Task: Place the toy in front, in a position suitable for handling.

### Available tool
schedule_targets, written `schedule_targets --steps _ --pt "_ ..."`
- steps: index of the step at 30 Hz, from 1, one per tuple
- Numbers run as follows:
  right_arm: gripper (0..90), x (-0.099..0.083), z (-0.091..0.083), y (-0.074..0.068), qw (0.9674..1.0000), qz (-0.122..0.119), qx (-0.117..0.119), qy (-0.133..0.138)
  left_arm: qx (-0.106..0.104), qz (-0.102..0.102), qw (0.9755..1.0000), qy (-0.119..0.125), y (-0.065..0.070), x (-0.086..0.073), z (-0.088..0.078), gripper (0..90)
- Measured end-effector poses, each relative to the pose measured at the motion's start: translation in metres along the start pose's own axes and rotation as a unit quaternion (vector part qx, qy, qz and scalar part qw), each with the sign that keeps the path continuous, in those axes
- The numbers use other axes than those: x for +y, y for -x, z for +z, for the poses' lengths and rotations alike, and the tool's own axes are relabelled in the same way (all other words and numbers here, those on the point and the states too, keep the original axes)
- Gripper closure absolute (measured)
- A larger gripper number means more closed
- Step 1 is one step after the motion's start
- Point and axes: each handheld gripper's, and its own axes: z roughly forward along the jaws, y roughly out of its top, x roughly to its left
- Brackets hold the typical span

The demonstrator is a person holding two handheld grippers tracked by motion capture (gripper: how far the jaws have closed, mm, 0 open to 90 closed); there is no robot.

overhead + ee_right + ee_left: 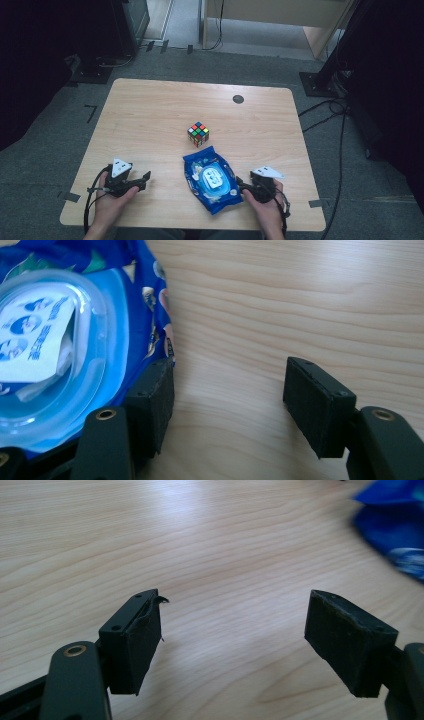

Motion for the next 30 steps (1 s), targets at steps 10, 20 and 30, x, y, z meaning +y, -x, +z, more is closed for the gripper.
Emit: schedule_targets --steps 10,20,30 --pt "32.9 0.010 0.029 -0.065 0.9994 -0.033 0.012 -0.001 -0.020 0.012 0.9997 0.004 0.005 0.002 0.006 23.0" --pt "22.6 0.042 0.055 -0.092 0.9952 -0.068 0.070 0.005 0.013 0.045 0.9989 -0.004 -0.009 0.003 0.011 22.9" --pt "19.7 0.110 0.097 -0.079 0.9965 -0.066 0.010 0.051 -0.005 0.030 0.9995 -0.012 -0.012 0.002 0.014 22.1"
